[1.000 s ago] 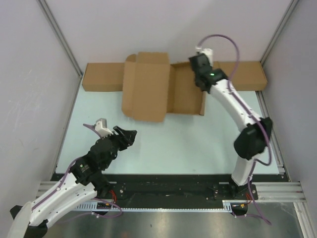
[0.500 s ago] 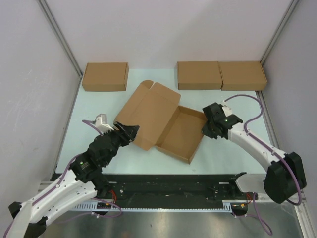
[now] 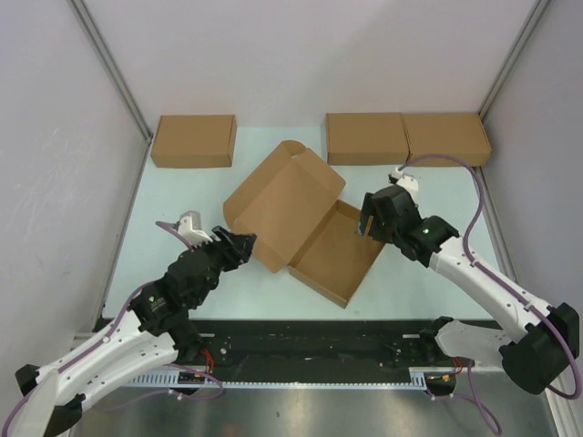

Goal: Fold the paper box

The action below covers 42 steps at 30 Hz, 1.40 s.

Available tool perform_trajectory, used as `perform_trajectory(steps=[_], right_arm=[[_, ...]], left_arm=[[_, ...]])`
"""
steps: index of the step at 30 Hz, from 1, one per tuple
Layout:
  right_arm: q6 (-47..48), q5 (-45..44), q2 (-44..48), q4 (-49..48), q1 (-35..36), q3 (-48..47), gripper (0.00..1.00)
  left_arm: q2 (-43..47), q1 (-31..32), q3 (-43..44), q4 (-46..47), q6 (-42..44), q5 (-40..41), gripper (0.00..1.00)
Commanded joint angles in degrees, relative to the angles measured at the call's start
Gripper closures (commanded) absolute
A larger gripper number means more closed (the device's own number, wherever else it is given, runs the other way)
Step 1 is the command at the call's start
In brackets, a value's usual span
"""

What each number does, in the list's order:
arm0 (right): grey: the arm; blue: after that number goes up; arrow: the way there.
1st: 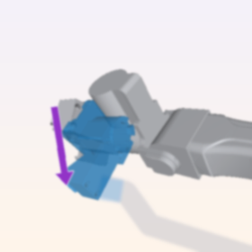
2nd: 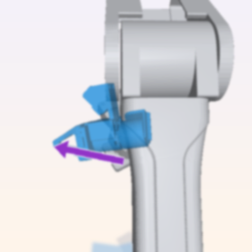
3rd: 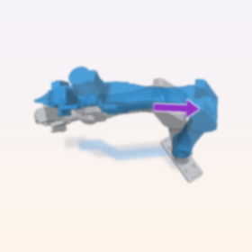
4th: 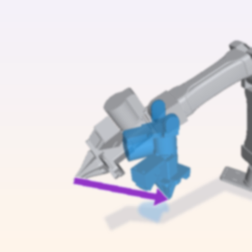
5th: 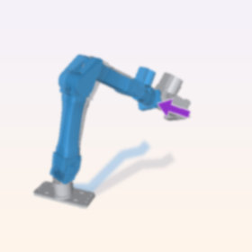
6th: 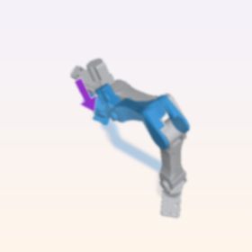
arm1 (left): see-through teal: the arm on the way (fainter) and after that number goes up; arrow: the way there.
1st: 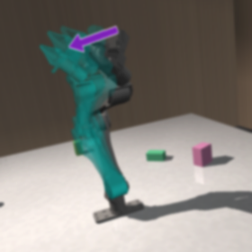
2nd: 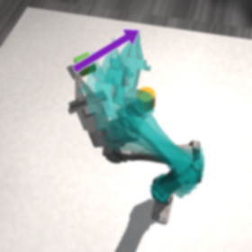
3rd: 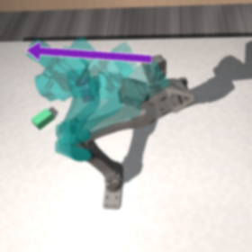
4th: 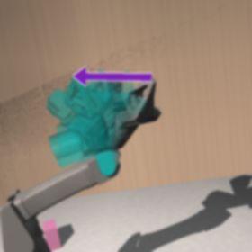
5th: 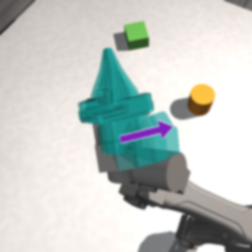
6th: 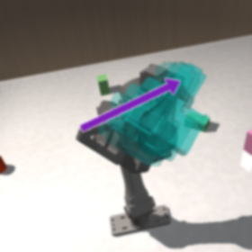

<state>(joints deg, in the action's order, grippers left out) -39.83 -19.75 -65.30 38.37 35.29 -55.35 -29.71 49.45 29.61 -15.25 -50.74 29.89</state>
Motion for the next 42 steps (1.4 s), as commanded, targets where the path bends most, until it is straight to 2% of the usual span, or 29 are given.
perform_trajectory(steps=[1, 3, 4, 6, 9, 15, 20, 24, 27, 28, 31, 35, 37, 42], right_arm=[[28.41, 0.2, -1.75, -14.41, -3.72, -3.53, 0.18], [34.18, 3.73, -8.66, -16.74, -7.42, -5.63, 0.19], [37.34, 8.36, -11.4, -18.14, -8.73, -6.17, 0.19], [39.73, 13.83, -17.54, -18.94, -12.17, -7.57, 0.21], [44.31, 15.08, -21.44, -21.4, -12.7, -7.66, 0.22], [45.99, 21.85, -26.02, -27.64, -13.93, -7.75, 0.22], [47.65, 23.7, -30.49, -25.46, -14.02, -8.02, 0.25], [45.82, 21.86, -32.79, -23.34, -12.97, -8.02, 0.32], [41.7, 17.57, -33.93, -21.33, -12.7, -8.02, 0.47], [38.81, 16.94, -34.45, -20.62, -12.96, -7.93, 0.57], [34.15, 12.64, -34.9, -19.56, -12.35, -6.36, 0.71], [25.72, 9.39, -31.21, -21.06, -11.48, -3.54, 0.83], [23.23, 6.83, -29.72, -20.44, -10.77, -2.84, 0.87], [21.37, 2.09, -28.83, -20.18, -6.56, -2.22, 0.85]], left_arm=[[2.2, 0.29, 0.99, -2.5, 2.4, 2.54, 0.4], [3.51, 0.29, -0.68, -2.77, 1.27, 1.32, 0.4], [3.87, 0.29, -1.3, -2.86, 0.82, 0.62, 0.41], [4.84, 0.38, -2.71, -2.95, -0.4, -0.79, 0.42], [5.72, 0.56, -3.5, -3.3, -0.24, -1.24, 0.44], [7.91, 0.82, -2.01, -4.26, 3.19, -0.62, 0.43], [10.72, 0.73, -2.79, -4.35, 3.28, 0.34, 0.42], [11.0, 0.82, -4.55, -3.3, 1.88, -0.36, 0.43], [9.33, 0.73, -4.82, -2.69, 1.87, -0.71, 0.43], [8.19, 0.82, -4.56, -2.86, 1.87, -0.62, 0.43], [6.61, 0.82, -3.59, -3.12, 2.4, -0.18, 0.44], [6.07, 0.82, -1.84, -4.44, 2.84, -0.09, 0.42], [5.64, 0.82, -0.7, -5.84, 3.45, 0.17, 0.39], [1.69, 0.73, -0.07, -4.36, 6.0, 0.17, 0.34]])
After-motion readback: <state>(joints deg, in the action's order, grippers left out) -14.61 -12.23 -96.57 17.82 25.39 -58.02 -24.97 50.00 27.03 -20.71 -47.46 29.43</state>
